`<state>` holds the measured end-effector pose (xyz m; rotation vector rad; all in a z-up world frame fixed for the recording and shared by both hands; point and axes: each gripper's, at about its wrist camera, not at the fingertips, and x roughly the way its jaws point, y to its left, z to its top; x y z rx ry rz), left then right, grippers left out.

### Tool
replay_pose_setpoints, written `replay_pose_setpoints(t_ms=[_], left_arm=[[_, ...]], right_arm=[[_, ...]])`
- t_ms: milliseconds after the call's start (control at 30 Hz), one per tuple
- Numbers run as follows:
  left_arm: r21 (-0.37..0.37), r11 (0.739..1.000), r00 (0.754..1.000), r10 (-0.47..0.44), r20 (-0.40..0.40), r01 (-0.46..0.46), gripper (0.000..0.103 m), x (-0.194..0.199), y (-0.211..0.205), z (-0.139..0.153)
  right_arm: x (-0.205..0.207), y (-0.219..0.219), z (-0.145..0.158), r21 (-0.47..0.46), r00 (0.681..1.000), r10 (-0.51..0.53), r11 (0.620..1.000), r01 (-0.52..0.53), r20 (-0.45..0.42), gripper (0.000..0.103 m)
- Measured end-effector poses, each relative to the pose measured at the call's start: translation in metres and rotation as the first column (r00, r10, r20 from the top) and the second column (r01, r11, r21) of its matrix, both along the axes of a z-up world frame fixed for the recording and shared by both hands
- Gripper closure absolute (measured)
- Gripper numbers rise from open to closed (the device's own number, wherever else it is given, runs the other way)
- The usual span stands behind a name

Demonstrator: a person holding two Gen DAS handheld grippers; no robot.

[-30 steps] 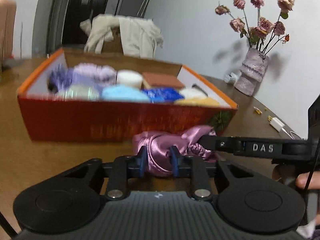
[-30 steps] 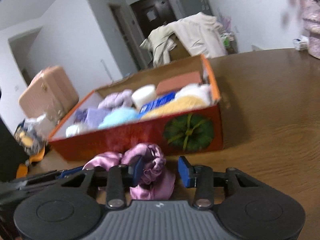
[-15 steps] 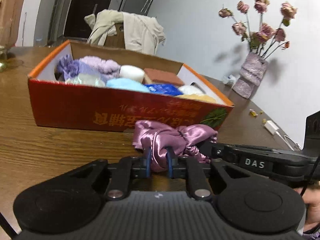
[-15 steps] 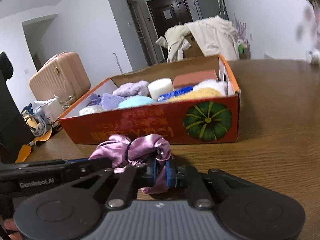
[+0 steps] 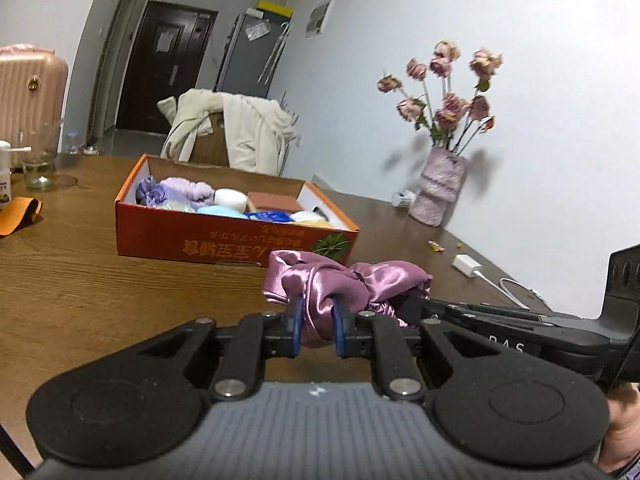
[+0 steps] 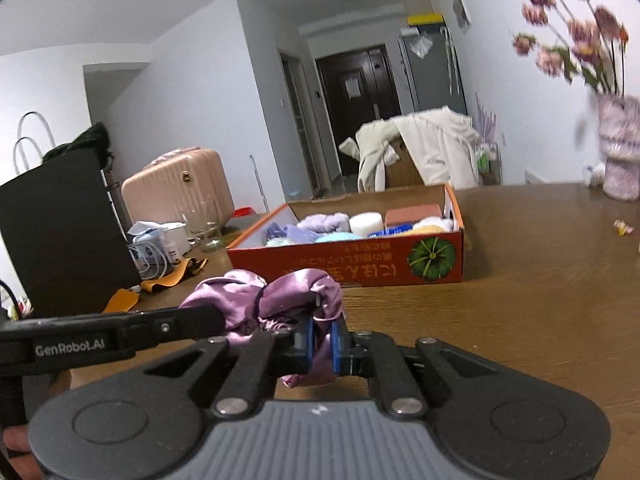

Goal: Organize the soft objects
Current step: 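Carry the pink scrunchies into the box and open both grippers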

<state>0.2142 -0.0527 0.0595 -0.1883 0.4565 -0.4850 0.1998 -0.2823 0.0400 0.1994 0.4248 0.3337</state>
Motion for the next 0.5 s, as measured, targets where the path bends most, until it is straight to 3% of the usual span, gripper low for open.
replay_pose_setpoints(t_ms=[200,500], left_arm=[[-0.005,1.0,1.0,-0.001,0.027,0.001,0.088,-0.022,0.002,0.006],[-0.021,1.0,0.999,0.005,0.033,-0.005,0.088,-0.022,0.011,0.007]], right_arm=[[-0.024,0.0,0.008,0.013,1.0,-0.003,1.0,0.003,0.018,0.094],[-0.021,0.005,0.009,0.04,1.0,0.005,0.999,-0.005,0.007,0.094]])
